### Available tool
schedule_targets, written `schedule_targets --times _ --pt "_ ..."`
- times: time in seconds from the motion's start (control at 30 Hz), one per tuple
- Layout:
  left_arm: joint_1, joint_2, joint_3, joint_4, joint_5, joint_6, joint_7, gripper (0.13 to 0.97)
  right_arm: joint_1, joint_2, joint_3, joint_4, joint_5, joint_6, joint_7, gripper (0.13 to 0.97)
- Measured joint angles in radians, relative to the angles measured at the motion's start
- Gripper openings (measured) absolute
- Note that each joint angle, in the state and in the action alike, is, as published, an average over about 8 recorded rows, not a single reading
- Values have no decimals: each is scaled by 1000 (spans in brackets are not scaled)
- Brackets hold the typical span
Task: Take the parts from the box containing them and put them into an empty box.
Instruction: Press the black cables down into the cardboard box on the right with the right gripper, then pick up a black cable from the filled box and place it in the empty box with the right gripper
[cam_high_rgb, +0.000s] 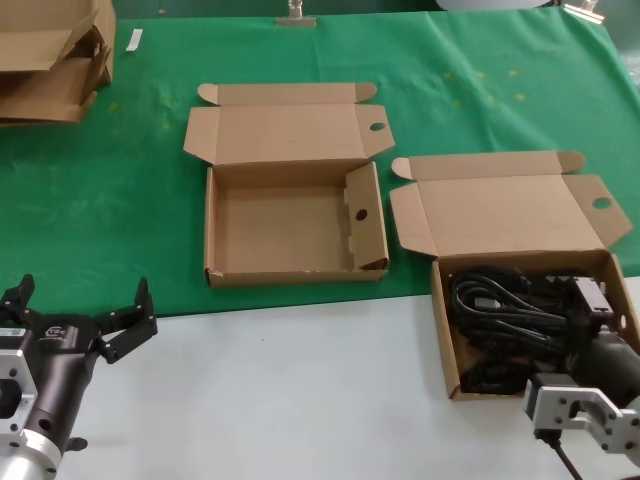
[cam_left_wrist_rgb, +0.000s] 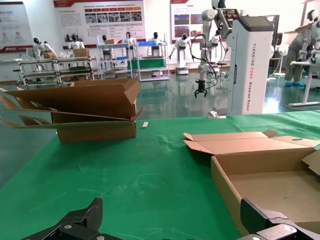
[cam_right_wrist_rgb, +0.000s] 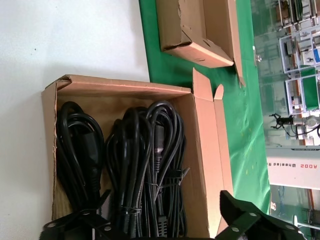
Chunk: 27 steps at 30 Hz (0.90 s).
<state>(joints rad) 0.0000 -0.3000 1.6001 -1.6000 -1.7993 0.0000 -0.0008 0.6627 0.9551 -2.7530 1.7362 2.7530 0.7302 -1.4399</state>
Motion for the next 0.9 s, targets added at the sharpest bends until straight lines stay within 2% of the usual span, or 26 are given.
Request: schedule_targets --times 0.07,0.2,0.77,0.9 --pt "0 0 0 0 0 0 0 966 0 -3 0 -1 0 2 -3 761" --pt "0 0 0 0 0 0 0 966 -1 -7 0 -2 0 8 -7 761" --pt "0 0 0 0 0 0 0 966 -11 -20 0 7 0 33 -17 364" --pt "0 0 0 0 0 0 0 966 -13 -23 0 11 0 41 -21 313"
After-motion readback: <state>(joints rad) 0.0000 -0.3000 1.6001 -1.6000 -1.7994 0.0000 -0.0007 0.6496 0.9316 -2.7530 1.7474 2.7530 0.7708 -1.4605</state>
